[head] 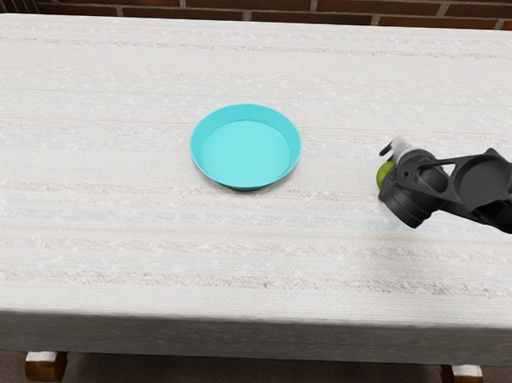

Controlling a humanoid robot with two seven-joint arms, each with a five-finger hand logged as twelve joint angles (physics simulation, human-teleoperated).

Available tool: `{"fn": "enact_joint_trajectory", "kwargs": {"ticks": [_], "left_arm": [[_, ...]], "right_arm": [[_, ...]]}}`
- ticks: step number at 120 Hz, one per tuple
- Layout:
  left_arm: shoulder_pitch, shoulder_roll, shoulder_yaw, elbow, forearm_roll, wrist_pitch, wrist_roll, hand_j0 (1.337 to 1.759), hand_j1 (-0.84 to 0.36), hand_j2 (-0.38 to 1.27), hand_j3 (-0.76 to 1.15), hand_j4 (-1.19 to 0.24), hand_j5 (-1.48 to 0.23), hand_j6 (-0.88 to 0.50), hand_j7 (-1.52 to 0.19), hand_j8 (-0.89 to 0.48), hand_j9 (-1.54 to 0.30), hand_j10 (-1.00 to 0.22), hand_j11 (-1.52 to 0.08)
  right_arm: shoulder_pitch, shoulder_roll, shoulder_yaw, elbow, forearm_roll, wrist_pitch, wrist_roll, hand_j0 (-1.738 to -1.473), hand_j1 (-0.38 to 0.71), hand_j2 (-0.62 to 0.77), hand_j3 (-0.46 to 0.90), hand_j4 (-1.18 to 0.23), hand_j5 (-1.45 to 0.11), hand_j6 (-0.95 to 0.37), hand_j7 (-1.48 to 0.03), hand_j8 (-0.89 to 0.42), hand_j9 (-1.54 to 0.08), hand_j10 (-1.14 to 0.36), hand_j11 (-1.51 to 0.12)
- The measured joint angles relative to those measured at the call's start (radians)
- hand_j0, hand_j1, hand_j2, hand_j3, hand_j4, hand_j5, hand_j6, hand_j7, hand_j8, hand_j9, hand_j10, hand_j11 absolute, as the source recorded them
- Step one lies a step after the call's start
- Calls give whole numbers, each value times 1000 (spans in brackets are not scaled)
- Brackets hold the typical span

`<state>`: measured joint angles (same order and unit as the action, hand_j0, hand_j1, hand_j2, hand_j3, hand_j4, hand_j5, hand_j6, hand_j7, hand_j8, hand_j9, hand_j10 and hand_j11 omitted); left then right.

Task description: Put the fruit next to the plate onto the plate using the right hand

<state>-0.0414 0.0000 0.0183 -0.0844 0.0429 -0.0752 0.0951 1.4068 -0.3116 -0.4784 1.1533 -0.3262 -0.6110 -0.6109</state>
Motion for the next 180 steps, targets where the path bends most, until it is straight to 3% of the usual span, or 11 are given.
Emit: {"fn": "enact_joint_trajectory", "kwargs": {"ticks": [16, 49, 77, 83, 86, 89, 108, 119, 148, 158, 180], "left_arm": [[0, 0, 0, 0, 0, 0, 0, 1658, 57, 49, 0, -244, -316, -244, -316, -244, -316, -244, -316], [0, 0, 0, 0, 0, 0, 0, 1658, 57, 49, 0, -244, -316, -244, -316, -244, -316, -244, -316], [0, 0, 0, 0, 0, 0, 0, 1658, 58, 49, 0, -244, -316, -244, -316, -244, -316, -244, -316], [0, 0, 0, 0, 0, 0, 0, 1658, 58, 49, 0, -244, -316, -244, -316, -244, -316, -244, -316], [0, 0, 0, 0, 0, 0, 0, 1658, 58, 49, 0, -244, -316, -244, -316, -244, -316, -244, -316], [0, 0, 0, 0, 0, 0, 0, 1658, 57, 48, 0, -244, -316, -244, -316, -244, -316, -244, -316], [1, 0, 0, 0, 0, 0, 0, 1658, 58, 48, 0, -244, -316, -244, -316, -244, -316, -244, -316], [0, 0, 0, 0, 0, 0, 0, 1658, 58, 48, 0, -244, -316, -244, -316, -244, -316, -244, -316], [0, 0, 0, 0, 0, 0, 0, 1658, 58, 48, 0, -244, -316, -244, -316, -244, -316, -244, -316], [0, 0, 0, 0, 0, 0, 0, 1658, 58, 48, 0, -244, -316, -244, -316, -244, -316, -244, -316], [1, 0, 0, 0, 0, 0, 0, 1658, 58, 48, 0, -244, -316, -244, -316, -244, -316, -244, -316]], "right_arm": [[-1, -3, -1, 1, 0, 0, 0, -1657, 171, -86, 0, -457, -601, -466, -597, -389, -601, -457, -601], [-5, -13, -2, 7, 1, 1, 0, -1647, 224, -43, -1, -648, -874, -341, -856, -269, -875, -375, -886], [18, -48, 2, 38, -2, -2, -3, -1643, 255, 355, -1, -812, -1026, -415, -1042, -264, -1050, -396, -1065], [31, -56, 3, 51, 1, -3, -3, -1643, 254, 332, -1, -829, -1045, -422, -1062, -256, -1071, -387, -1088], [38, -59, 3, 56, 3, -3, -4, -1642, 219, 233, -1, -836, -1052, -429, -1070, -264, -1079, -392, -1096], [44, -61, 4, 60, 6, -3, -4, -1642, 216, 281, -1, -845, -1054, -446, -1078, -274, -1083, -399, -1102], [63, -66, 47, 71, 17, -3, -5, -1641, 130, 126, -1, -874, -1072, -504, -1108, -321, -1110, -434, -1134], [79, -63, 77, 73, 29, -4, -5, -1641, 109, 103, -1, -882, -1080, -522, -1118, -338, -1119, -447, -1146], [184, 49, 97, 58, 119, -3, -6, -1640, 68, 33, -1, -890, -1093, -555, -1129, -358, -1137, -461, -1171], [211, 113, 99, 26, 146, -3, -4, -1642, 127, 162, -1, -887, -1100, -537, -1131, -333, -1140, -433, -1172], [258, 247, 100, -70, 199, -1, -3, -1642, 174, 200, -1, -877, -1125, -511, -1133, -285, -1154, -395, -1185]]}}
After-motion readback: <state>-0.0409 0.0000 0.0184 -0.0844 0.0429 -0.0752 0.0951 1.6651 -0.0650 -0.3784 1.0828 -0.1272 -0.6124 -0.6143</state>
